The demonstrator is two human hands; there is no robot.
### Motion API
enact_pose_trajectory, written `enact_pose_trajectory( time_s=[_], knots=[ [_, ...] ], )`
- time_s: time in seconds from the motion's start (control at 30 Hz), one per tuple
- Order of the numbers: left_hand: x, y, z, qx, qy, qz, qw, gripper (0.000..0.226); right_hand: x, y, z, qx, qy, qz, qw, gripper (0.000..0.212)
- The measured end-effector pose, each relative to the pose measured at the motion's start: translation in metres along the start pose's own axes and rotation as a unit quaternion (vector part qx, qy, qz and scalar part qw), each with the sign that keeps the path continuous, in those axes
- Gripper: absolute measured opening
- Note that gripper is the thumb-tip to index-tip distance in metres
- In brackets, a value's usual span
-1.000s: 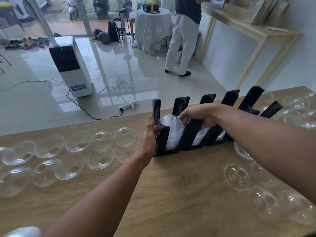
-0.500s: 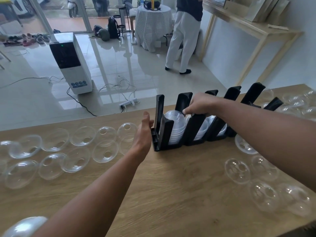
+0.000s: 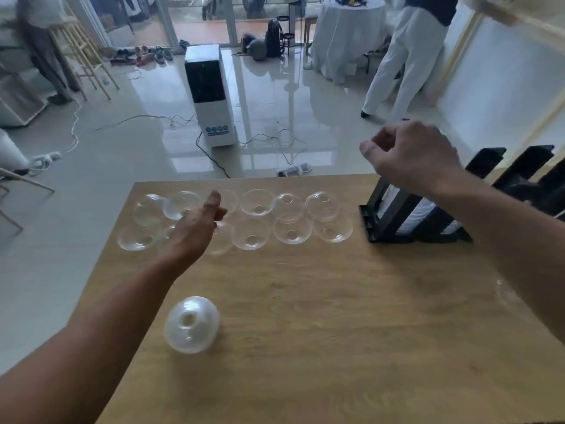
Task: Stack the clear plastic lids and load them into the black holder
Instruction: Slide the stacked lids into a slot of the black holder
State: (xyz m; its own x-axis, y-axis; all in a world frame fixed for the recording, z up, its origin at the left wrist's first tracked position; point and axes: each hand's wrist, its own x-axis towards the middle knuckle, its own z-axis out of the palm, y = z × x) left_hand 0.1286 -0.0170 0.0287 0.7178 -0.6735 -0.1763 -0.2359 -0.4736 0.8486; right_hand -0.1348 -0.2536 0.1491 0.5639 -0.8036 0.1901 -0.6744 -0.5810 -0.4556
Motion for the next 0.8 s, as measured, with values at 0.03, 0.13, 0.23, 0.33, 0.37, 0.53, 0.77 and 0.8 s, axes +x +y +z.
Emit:
enact_pose_trajectory(
  time_s=[0.03,0.13,0.23,0.33,0.37,0.53,0.77,0.8],
  knots=[
    [-0.005,-0.019,-0.014,0.011,0.006,-0.019,1.000,0.085,-0.011,-0.016,0.016,0.031,-0.025,-0.004,0.999,0.026],
    [-0.021,-0.077,-0.043,0.013,0.006,-0.071,0.997,0.072,-0.048,-0.058,0.076,0.106,-0.134,0.013,0.985,0.022],
    [-0.039,-0.123,-0.054,0.014,-0.046,-0.127,0.991,0.074,-0.088,-0.085,0.141,0.193,-0.292,0.090,0.932,0.027],
    [-0.055,-0.149,-0.056,0.017,-0.089,-0.158,0.983,0.061,-0.126,-0.105,0.195,0.244,-0.432,0.174,0.850,0.040],
    [-0.058,-0.154,-0.056,0.008,-0.101,-0.166,0.981,0.053,-0.137,-0.111,0.209,0.261,-0.459,0.196,0.826,0.044],
    [-0.069,-0.166,-0.057,-0.027,-0.142,-0.198,0.969,0.050,-0.178,-0.136,0.257,0.345,-0.461,0.299,0.761,0.060],
    [-0.075,-0.169,-0.059,-0.126,-0.224,-0.203,0.945,0.051,-0.194,-0.139,0.268,0.431,-0.419,0.346,0.720,0.051],
    [-0.075,-0.168,-0.059,-0.128,-0.243,-0.208,0.939,0.054,-0.195,-0.136,0.266,0.442,-0.417,0.352,0.712,0.049]
  ],
)
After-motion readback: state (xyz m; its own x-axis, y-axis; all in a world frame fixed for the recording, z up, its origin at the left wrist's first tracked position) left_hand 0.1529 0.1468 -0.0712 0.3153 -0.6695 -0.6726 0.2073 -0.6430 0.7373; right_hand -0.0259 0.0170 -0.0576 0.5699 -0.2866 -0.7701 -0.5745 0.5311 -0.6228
